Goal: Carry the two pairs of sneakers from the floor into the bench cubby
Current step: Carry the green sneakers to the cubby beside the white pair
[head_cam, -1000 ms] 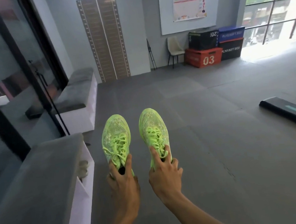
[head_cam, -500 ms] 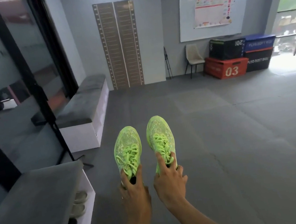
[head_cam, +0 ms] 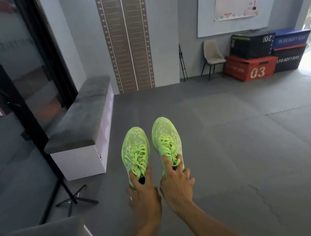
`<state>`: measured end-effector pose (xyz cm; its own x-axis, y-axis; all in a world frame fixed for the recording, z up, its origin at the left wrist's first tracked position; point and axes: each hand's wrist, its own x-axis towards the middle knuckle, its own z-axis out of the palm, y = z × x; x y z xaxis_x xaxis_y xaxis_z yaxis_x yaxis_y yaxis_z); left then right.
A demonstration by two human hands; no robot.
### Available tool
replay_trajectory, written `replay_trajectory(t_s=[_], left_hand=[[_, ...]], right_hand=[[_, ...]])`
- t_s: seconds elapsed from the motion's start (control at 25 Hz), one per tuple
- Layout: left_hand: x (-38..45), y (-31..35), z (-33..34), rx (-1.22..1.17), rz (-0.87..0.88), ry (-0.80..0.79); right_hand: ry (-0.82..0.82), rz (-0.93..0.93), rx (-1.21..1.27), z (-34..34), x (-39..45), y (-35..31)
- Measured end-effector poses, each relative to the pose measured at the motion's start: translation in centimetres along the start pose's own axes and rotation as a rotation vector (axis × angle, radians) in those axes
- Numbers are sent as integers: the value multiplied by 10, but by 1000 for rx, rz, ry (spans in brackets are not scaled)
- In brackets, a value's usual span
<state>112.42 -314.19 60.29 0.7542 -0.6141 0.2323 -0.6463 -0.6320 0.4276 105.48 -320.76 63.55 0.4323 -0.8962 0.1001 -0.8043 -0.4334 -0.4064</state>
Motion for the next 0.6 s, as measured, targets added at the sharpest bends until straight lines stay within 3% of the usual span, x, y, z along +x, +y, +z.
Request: replay_trajectory(t_s=[0.28,0.6], left_hand=[[251,15,70,40,18,36],[475,27,139,77,-78,30]], right_hand=[[5,-4,9,72,258,-40],[-42,-78,-22,120,486,-80]])
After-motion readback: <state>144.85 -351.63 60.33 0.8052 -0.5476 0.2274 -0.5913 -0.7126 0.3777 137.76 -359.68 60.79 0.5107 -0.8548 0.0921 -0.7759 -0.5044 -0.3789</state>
